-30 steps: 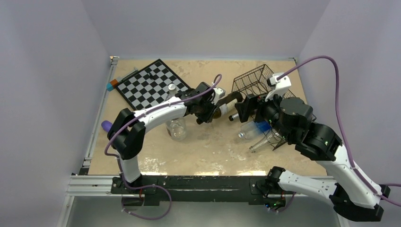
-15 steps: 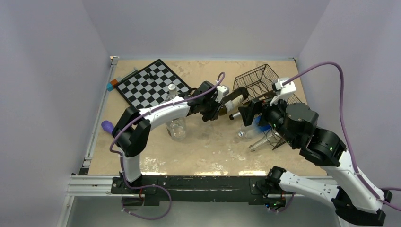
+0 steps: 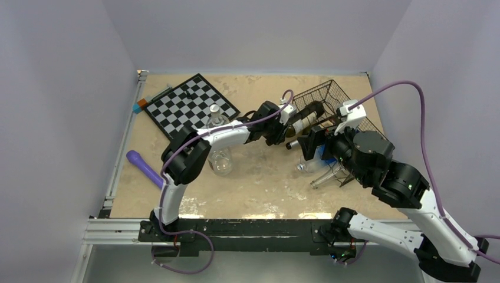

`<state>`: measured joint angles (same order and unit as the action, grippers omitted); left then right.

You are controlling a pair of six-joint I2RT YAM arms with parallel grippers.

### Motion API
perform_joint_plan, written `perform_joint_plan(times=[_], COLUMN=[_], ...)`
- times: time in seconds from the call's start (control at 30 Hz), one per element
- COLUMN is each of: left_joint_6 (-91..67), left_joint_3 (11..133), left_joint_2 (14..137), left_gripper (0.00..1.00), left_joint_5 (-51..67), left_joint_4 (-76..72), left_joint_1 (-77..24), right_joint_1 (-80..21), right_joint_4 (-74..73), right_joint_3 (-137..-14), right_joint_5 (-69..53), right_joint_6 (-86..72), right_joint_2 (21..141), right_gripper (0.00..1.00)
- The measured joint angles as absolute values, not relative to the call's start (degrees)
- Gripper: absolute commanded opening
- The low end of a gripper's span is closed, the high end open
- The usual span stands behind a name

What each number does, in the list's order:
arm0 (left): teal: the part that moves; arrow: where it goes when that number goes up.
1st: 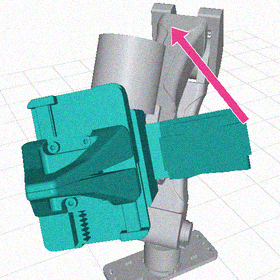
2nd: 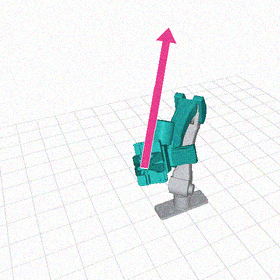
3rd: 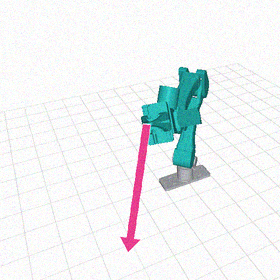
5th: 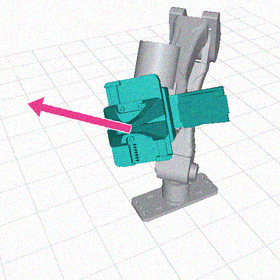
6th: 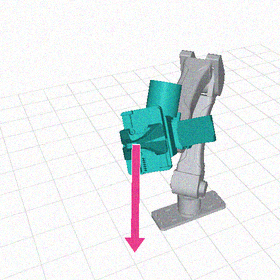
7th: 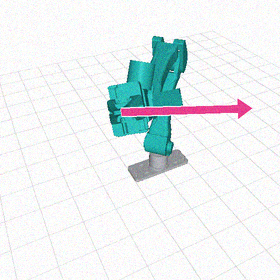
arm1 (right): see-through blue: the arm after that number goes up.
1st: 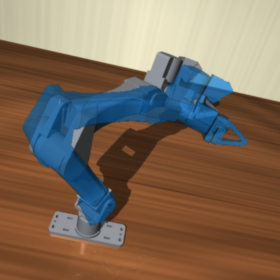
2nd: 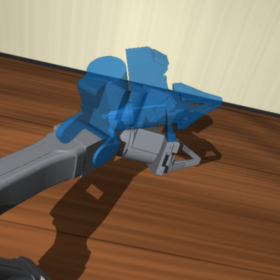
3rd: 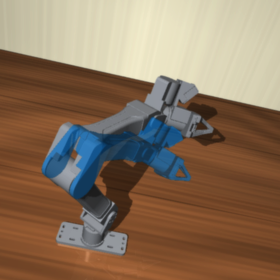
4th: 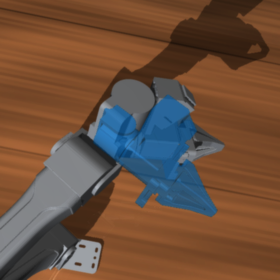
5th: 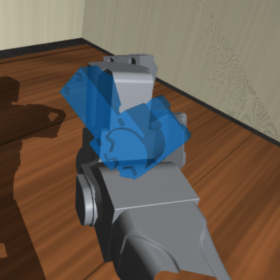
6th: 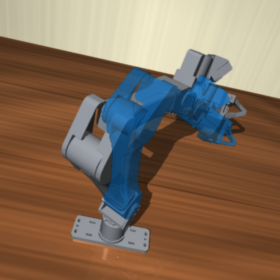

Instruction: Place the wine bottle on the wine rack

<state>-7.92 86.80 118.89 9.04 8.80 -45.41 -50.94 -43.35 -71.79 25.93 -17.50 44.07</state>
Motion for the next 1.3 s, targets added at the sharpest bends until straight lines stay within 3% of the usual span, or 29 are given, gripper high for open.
perform_joint_plan(times=[0.8,1.13,1.3], left_joint_6=[-3.9,-5.8,-7.3], left_joint_3=[107.7,110.9,112.4], left_joint_2=[136.3,137.7,138.0], left_gripper=[0.0,0.5,0.6], left_joint_5=[8.3,7.9,7.2], left_joint_4=[6.6,8.8,8.3], left_joint_1=[-45.6,-45.6,-45.4], right_joint_1=[-50.9,-50.9,-50.9], right_joint_4=[-48.0,-49.2,-49.3], right_joint_3=[-70.9,-70.9,-70.9], right_joint_5=[26.0,26.3,26.5], right_joint_6=[-19.0,-19.3,-19.2], right_joint_2=[43.5,42.3,42.3], right_gripper=[0.99,0.97,0.97])
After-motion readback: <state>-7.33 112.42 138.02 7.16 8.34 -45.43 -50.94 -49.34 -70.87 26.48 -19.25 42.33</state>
